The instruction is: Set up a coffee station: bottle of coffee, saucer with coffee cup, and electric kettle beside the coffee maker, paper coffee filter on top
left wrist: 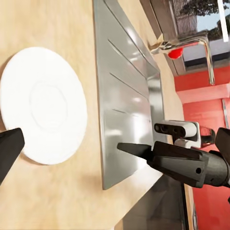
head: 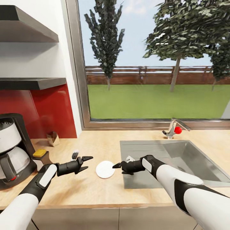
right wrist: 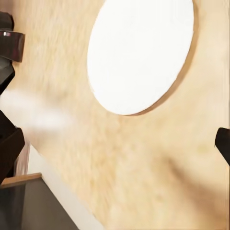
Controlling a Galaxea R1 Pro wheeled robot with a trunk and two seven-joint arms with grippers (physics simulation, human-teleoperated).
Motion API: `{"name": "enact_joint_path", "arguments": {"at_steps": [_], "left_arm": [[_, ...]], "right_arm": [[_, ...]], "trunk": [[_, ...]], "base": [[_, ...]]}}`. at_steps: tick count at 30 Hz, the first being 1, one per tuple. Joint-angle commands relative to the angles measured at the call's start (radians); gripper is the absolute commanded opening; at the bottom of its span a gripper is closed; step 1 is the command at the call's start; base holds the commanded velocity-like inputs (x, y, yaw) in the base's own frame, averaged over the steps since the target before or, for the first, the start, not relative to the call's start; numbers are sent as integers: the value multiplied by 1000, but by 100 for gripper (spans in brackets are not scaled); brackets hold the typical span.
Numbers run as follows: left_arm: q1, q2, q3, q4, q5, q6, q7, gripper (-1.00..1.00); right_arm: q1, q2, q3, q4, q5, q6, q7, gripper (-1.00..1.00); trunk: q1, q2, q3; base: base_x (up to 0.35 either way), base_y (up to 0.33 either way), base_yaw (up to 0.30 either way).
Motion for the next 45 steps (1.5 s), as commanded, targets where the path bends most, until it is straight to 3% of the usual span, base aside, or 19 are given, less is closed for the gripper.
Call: {"name": "enact_joint_path", "arguments": {"at_steps": [1, 23, 35, 45], "left_arm": [[-1, 0, -1, 0, 1, 4, -2, 100], [-1, -8, -11, 12, 0, 2, -1, 100], [0, -15, -11, 14, -3, 2, 1, 100], [1, -17, -61, 63, -3, -110, 6, 100]], "right_arm": [[-1, 1, -8, -3, 10, 4, 6, 100], [-1, 1, -9, -3, 8, 4, 7, 100], [9, 49, -8, -3, 9, 5, 9, 100], [30, 65, -8, -3, 9, 6, 10, 100]], "trunk": [[1, -2, -2], [1, -2, -2], [1, -2, -2], [1, -2, -2]], "base": [[103, 0, 0], [39, 0, 0], [123, 0, 0], [1, 0, 0]]}}
